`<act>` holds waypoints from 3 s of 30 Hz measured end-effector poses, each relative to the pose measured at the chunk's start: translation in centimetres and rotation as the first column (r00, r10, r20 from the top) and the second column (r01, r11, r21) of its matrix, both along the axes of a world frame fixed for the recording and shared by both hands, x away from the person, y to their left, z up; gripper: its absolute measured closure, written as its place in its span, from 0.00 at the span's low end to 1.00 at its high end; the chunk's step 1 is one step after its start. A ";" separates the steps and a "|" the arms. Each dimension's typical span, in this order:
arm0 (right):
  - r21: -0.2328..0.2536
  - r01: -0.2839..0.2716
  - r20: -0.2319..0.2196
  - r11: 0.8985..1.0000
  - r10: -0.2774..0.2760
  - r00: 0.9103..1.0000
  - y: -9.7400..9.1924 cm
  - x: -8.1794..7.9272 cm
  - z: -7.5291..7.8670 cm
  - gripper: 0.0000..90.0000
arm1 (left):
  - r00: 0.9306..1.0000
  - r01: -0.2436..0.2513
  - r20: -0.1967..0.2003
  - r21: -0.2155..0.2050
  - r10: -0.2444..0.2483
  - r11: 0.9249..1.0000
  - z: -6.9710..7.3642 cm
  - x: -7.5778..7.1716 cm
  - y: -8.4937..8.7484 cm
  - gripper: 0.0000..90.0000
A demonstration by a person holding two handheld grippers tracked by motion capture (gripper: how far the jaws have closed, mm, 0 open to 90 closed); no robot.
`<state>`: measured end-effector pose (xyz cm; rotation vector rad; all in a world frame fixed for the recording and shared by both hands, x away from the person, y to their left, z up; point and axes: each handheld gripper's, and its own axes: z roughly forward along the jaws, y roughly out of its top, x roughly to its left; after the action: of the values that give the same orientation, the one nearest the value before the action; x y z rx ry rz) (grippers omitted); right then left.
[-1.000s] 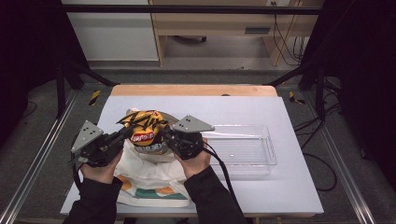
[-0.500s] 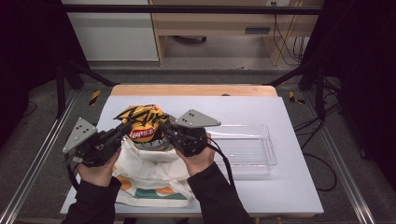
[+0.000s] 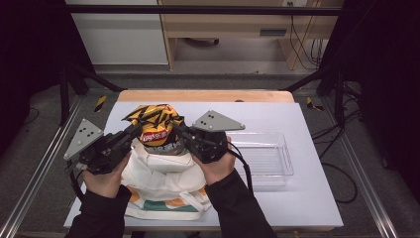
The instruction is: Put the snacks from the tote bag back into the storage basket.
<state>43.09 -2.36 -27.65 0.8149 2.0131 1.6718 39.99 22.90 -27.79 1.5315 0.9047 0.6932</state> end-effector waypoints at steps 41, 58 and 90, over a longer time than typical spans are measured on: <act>-0.002 0.144 0.003 0.990 -0.144 0.990 -10.0 -0.5 1.3 0.99 | 0.994 0.114 -0.004 0.023 -0.114 0.993 1.3 2.7 -10.3 0.98; -0.015 0.199 -0.008 0.980 -0.199 0.980 -13.8 -0.8 0.9 0.99 | 0.986 0.164 -0.024 0.029 -0.163 0.986 0.8 3.6 -14.2 0.98; -0.046 0.266 -0.100 0.963 -0.269 0.958 -16.9 0.7 -3.3 0.99 | 0.977 0.185 -0.122 0.058 -0.177 0.981 -3.3 5.4 -17.8 0.98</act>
<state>43.77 -19.28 -30.92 1.1309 1.8914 1.4679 45.43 5.10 -31.05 1.7063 0.8216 0.5120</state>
